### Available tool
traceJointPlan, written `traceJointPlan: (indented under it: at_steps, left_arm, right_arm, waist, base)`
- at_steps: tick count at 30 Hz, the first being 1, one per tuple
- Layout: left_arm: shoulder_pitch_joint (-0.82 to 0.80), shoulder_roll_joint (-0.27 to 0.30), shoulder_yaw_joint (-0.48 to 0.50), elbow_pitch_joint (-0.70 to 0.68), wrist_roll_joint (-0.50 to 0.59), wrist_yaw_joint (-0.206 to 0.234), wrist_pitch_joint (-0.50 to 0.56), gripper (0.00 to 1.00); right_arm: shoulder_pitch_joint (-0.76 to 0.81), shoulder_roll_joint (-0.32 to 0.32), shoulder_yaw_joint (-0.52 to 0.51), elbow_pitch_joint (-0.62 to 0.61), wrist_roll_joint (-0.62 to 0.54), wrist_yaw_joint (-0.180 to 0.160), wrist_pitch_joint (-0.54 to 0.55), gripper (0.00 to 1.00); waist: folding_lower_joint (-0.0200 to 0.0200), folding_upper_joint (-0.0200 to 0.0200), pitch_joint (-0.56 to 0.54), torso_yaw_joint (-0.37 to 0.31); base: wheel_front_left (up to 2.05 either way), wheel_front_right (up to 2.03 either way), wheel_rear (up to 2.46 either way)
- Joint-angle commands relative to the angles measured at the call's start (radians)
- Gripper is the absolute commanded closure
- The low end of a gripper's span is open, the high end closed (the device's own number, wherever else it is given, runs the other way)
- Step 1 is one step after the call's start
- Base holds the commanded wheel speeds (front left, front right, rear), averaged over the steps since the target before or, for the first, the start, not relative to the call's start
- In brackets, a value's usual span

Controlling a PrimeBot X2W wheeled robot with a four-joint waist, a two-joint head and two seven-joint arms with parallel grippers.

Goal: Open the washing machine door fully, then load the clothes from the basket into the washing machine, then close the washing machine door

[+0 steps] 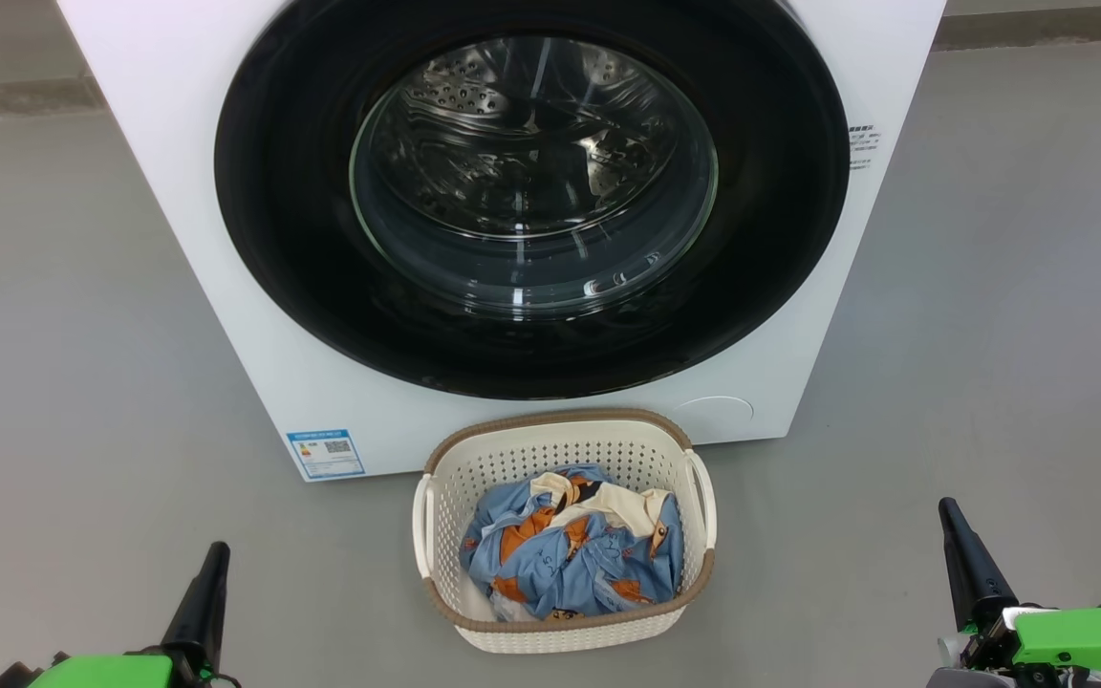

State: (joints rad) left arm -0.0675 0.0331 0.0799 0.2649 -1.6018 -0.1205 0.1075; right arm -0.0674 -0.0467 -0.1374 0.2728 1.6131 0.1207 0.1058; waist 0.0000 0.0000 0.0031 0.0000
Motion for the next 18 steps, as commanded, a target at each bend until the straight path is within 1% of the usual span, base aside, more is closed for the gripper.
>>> traceJointPlan:
  at_steps: [1,18]
  left_arm:
    - [-0.041,0.017,0.035,-0.020,-0.006,-0.010,0.007,1.00]
    - [-0.041,0.017,0.035,-0.020,-0.006,-0.010,0.007,1.00]
  right_arm:
    - [-0.041,-0.004,0.023,-0.028,-0.005,0.010,0.008,1.00]
    - [-0.041,-0.004,0.023,-0.028,-0.005,0.010,0.008,1.00]
  waist:
    - [0.0000,0.0000,0.000,0.000]
    - [0.0000,0.0000,0.000,0.000]
  base:
    - [0.00,0.00,0.00]
    - [0.00,0.00,0.00]
